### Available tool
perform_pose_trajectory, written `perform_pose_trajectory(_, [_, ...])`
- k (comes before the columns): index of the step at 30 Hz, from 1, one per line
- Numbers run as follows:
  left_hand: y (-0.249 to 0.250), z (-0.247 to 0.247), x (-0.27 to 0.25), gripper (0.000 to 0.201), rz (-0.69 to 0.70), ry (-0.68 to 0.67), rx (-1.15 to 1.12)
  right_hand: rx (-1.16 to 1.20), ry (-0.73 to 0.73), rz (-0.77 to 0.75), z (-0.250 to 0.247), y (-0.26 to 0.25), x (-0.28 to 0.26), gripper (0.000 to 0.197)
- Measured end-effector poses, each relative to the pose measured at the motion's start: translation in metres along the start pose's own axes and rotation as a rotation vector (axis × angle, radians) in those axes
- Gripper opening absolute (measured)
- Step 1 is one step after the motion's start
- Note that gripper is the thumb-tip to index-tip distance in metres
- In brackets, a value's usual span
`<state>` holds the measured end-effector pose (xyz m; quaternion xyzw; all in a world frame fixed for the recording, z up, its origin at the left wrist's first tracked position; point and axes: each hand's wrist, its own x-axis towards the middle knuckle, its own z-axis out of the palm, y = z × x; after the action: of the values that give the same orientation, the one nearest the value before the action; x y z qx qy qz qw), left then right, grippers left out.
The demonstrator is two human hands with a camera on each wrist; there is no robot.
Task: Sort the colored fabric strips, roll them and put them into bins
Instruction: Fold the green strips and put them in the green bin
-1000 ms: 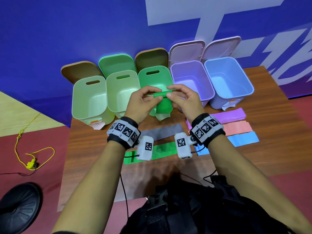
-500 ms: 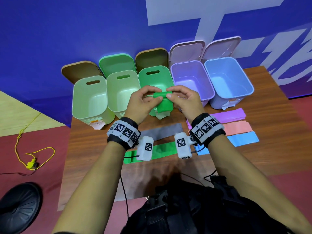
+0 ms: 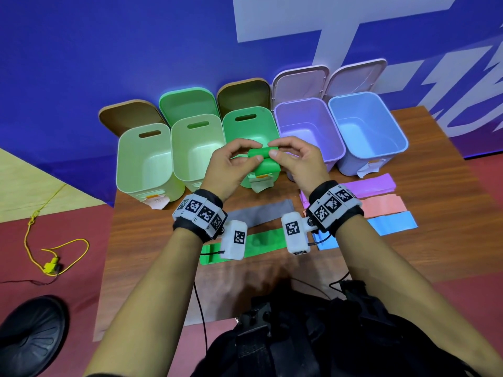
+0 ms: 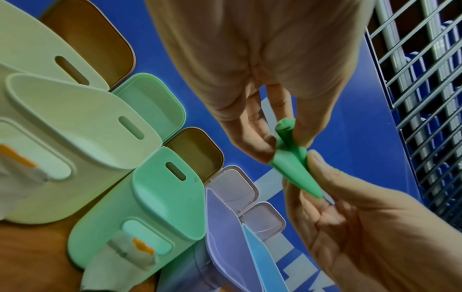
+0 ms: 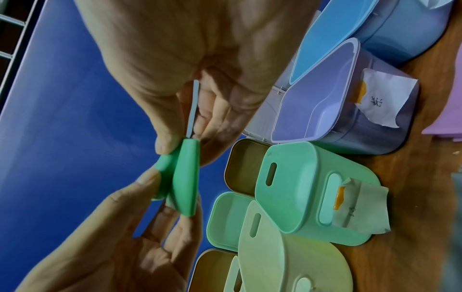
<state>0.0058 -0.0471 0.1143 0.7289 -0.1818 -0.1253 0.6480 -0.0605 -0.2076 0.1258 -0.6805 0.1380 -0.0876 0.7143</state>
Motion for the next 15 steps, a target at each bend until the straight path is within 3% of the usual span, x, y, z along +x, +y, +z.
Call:
perform_pose_trajectory(6, [-0.0002, 0.0007, -0.0001, 0.013, -0.017, 0.021, -0.029, 0.013, -0.024, 0.007, -0.0025, -0.005, -0.0024, 0.026])
perform_pose_trajectory(12, [0.0011, -0.001, -0.0007, 0.018, -0.006, 0.014, 0.015, 0.029, -0.01, 0.013, 0.0006, -0.0012, 0.0009, 0.018])
perform_pose_trajectory(15, [0.0007, -0.0008, -0.0005, 0.018, -0.024, 0.019, -0.015, 0.012, -0.017, 0.003, -0.0024, 0.0002, 0.001, 0.023])
